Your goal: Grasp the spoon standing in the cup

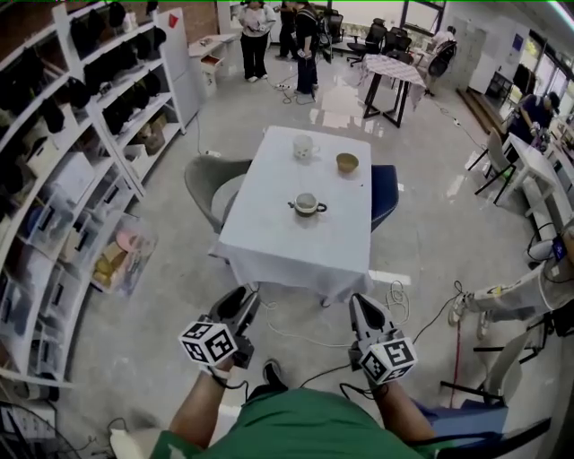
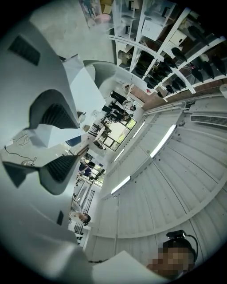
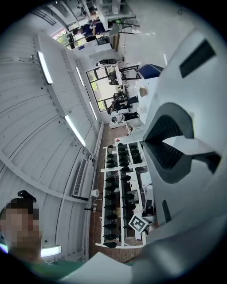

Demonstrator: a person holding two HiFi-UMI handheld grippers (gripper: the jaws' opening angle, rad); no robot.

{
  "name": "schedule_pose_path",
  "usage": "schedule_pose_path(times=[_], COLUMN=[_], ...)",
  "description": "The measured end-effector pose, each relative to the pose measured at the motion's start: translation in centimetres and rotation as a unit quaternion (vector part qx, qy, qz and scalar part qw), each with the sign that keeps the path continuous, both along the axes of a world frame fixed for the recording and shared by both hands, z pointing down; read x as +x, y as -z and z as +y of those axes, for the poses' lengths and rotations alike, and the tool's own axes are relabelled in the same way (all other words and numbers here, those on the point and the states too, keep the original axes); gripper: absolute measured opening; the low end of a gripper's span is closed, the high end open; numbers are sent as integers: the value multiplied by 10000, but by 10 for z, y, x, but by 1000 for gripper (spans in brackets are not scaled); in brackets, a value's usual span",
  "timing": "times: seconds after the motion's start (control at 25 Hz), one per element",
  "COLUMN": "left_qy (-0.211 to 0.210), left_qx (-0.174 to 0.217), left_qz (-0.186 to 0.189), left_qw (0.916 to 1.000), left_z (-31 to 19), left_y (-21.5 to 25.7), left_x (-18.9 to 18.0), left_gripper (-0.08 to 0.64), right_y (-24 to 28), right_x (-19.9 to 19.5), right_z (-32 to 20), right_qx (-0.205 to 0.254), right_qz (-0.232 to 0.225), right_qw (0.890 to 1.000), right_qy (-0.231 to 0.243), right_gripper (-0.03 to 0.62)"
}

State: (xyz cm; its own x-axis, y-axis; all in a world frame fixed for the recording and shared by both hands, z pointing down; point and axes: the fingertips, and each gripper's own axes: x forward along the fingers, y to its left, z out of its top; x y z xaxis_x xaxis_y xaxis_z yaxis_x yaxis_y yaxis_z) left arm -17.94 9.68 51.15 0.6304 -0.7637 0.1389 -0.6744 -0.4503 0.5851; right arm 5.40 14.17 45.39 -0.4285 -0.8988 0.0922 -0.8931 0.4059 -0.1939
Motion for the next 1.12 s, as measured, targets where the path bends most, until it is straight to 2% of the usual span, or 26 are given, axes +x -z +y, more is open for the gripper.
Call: schedule_pose_path(times=[0.28,0.44,0.76,1.12], left_qy=[-137,-155,-217,-123], left_qx=[-92,-82,-94,11], left_qz=[165,243,255,-115], left_qw=[9997,9996,9994,9999], left_z=[-52,-70,-95,-148], left_y=[-14,-15,-19,-12], left_x=[-45,-59,-53,-29], left_gripper=[201,201,201,201], right_y=[-1,-2,-11,-11], right_x=[-48,-60,-54,-35], right_z=[-46,-61,-90,-156], right_qx=[-97,-150,-201,-49], right_qz=[142,173,97,-103], right_qw=[9998,9996,9994,9999], right_qy=[-129,-183,-274,-36], right_gripper=[15,15,15,15])
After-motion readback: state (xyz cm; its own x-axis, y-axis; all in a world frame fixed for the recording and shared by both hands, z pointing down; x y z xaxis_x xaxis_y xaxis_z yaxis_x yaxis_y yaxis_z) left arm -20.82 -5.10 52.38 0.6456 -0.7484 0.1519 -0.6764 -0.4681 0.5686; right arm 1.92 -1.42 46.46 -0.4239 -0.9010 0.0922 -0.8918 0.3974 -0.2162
